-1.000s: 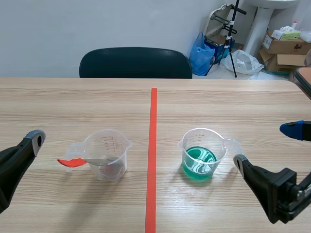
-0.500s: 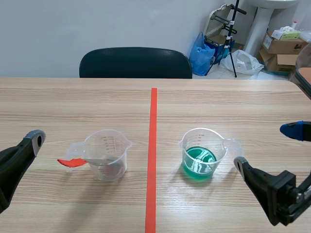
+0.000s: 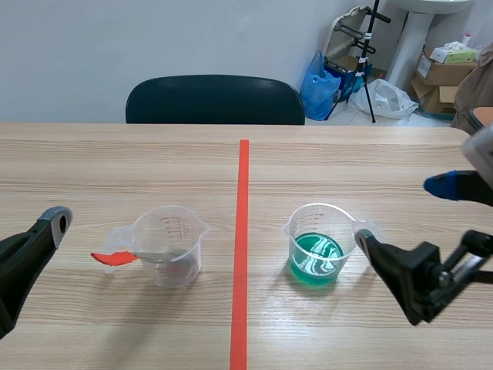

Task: Do the redox reaction experiment

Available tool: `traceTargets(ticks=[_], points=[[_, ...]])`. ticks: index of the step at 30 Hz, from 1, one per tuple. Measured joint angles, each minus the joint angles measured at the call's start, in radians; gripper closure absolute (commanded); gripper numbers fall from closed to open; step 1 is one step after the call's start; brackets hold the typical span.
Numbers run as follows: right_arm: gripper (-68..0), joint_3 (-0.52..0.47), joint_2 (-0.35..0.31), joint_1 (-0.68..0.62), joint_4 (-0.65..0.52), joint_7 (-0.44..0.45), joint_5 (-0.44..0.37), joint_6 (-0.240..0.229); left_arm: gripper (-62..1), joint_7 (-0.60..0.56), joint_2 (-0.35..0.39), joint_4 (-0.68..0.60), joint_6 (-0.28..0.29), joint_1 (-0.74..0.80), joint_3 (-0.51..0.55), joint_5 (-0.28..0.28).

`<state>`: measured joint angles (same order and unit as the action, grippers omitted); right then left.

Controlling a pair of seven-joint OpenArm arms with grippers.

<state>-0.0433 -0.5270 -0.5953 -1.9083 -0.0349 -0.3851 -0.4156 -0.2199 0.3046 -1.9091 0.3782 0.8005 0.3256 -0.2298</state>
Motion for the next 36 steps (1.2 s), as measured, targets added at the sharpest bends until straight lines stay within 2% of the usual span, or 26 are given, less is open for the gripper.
traceTargets(ticks=[4,12,18,21,26,32,33,36], points=[[-67.9,0.108,0.0,0.106,0.0,-0.083,0.0,-0.008,-61.5,0.0,0.0,0.0,0.0,0.0,0.0,0.0],[-67.9,0.314,0.0,0.268,0.0,-0.127,0.0,-0.008,-61.5,-0.01,0.0,0.0,-0.009,0.028,0.0,0.0],[-67.9,0.445,0.0,0.317,0.0,-0.127,0.0,-0.035,-61.5,-0.013,0.0,0.0,-0.114,0.126,0.0,0.0],[-67.9,0.51,0.0,0.34,0.0,-0.129,0.0,-0.063,-61.5,-0.031,-0.014,0.0,-0.124,0.195,0.008,0.002],[-67.9,0.599,0.0,0.382,0.0,-0.132,0.0,-0.092,-61.5,-0.156,-0.089,0.0,-0.124,0.344,0.084,0.106],[-67.9,0.639,0.0,0.398,0.0,-0.138,0.0,-0.214,-61.5,-0.255,-0.178,0.0,-0.128,0.513,0.172,0.175],[-67.9,0.644,0.0,0.399,0.0,-0.127,-0.001,-0.214,-61.5,-0.274,-0.191,0.003,-0.122,0.515,0.18,0.19],[-67.9,0.666,0.0,0.402,0.006,-0.062,-0.008,-0.21,-61.5,-0.34,-0.205,0.027,-0.132,0.515,0.186,0.184]])
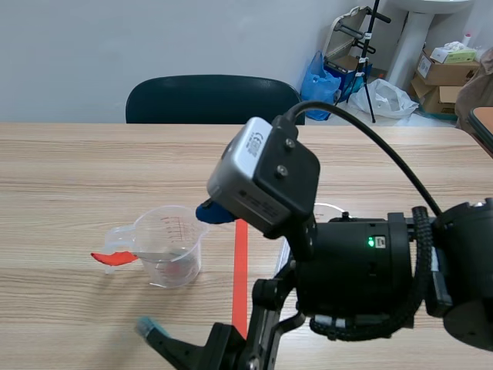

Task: Do the redox reaction experiment

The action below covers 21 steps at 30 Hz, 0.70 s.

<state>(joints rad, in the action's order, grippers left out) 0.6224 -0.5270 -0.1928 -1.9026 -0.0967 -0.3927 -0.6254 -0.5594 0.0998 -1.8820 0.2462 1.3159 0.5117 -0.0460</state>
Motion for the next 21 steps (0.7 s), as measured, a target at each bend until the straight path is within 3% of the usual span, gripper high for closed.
traceTargets(ticks=[4,10,12,15,16,21], points=[[-67.9,0.019,0.0,0.0,0.048,0.107,0.016,0.004,-61.5,-0.03,-0.001,0.061,0.001,0.0,0.0,0.046],[-67.9,0.044,0.043,0.001,0.193,0.309,0.238,0.019,-61.5,-0.09,-0.011,0.167,0.001,0.0,0.0,0.073],[-67.9,0.056,0.072,0.0,0.23,0.379,0.298,0.049,-61.5,-0.103,-0.011,0.175,0.0,0.0,0.0,0.073],[-67.9,0.062,0.106,0.002,0.264,0.436,0.396,0.141,-61.5,-0.105,-0.011,0.175,0.0,0.0,0.0,0.08],[-67.9,0.065,0.116,0.009,0.272,0.441,0.419,0.144,-61.5,-0.106,-0.011,0.175,0.0,0.0,0.0,0.08],[-67.9,0.128,0.135,0.069,0.318,0.467,0.434,0.205,-61.5,-0.108,-0.011,0.175,0.0,0.0,0.0,0.08]])
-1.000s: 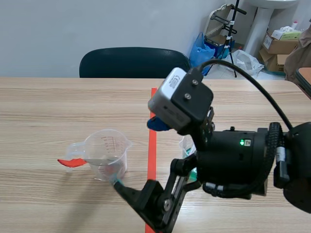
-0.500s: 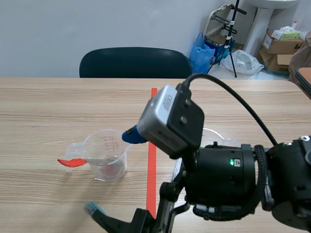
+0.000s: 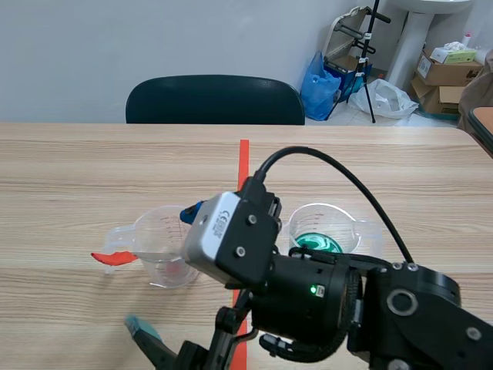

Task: Do the redox reaction experiment

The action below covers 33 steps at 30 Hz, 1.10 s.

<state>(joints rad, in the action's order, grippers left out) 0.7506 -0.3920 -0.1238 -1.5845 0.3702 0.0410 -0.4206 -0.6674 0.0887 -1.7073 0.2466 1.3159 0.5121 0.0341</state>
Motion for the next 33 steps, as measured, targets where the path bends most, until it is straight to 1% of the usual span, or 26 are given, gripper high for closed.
traceTargets(ticks=[1,3,6,9,12,15,16,18,19,26,33], points=[[-67.9,0.013,0.005,0.015,0.008,0.0,0.0,0.021,-61.5,0.0,0.0,0.0,0.0,0.0,0.0,0.0],[-67.9,0.032,0.017,0.047,0.026,0.006,-0.004,0.04,-61.5,0.0,0.0,0.0,0.0,0.0,0.0,0.0],[-67.9,0.061,0.042,0.09,0.069,0.02,-0.004,0.04,-61.5,-0.001,0.0,0.0,0.0,0.0,0.0,0.0],[-67.9,0.093,0.067,0.113,0.125,0.074,-0.004,0.042,-61.5,-0.001,0.0,0.0,0.0,0.0,0.0,0.0],[-67.9,0.113,0.082,0.116,0.177,0.139,-0.005,0.093,-61.5,-0.003,0.0,0.0,0.0,0.0,0.0,0.0],[-67.9,0.127,0.085,0.127,0.219,0.171,-0.004,0.093,-61.5,-0.003,0.0,-0.001,0.0,0.0,0.0,0.0],[-67.9,0.129,0.085,0.132,0.23,0.181,-0.004,0.102,-61.5,-0.003,0.0,-0.001,0.0,0.0,0.0,0.0],[-67.9,0.13,0.085,0.138,0.24,0.198,-0.005,0.147,-61.5,-0.003,0.0,-0.001,0.0,0.0,0.0,0.0],[-67.9,0.13,0.085,0.144,0.244,0.209,-0.005,0.152,-61.5,-0.003,0.0,-0.001,0.0,0.0,0.0,0.0],[-67.9,0.13,0.13,0.169,0.264,0.208,-0.006,0.148,-61.5,-0.003,0.0,-0.001,0.0,0.0,0.0,0.0],[-67.9,0.13,0.154,0.176,0.284,0.208,-0.006,0.147,-61.5,-0.003,0.0,-0.001,0.0,0.0,0.0,0.0]])
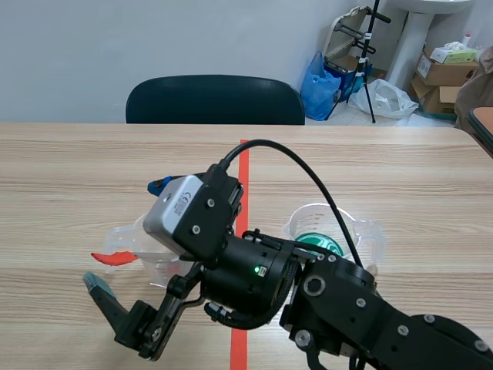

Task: Do the redox reaction experiment

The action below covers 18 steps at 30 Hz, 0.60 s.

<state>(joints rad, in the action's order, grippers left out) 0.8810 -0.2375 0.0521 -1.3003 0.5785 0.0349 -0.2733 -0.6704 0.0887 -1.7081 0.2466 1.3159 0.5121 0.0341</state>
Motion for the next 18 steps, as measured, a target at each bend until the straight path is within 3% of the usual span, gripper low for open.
traceTargets(ticks=[11,14,18], points=[[-67.9,0.0,0.016,0.0,0.045,0.025,0.0,0.001,-61.5,0.0,0.0,0.0,0.0,0.0,0.0,0.0],[-67.9,0.0,0.016,0.0,0.045,0.027,0.0,0.024,-61.5,0.0,0.0,0.0,0.0,0.0,0.0,0.0],[-54.4,0.0,0.016,0.0,0.045,0.032,0.0,0.026,-61.5,0.0,0.0,0.0,0.0,0.0,0.0,0.0]])
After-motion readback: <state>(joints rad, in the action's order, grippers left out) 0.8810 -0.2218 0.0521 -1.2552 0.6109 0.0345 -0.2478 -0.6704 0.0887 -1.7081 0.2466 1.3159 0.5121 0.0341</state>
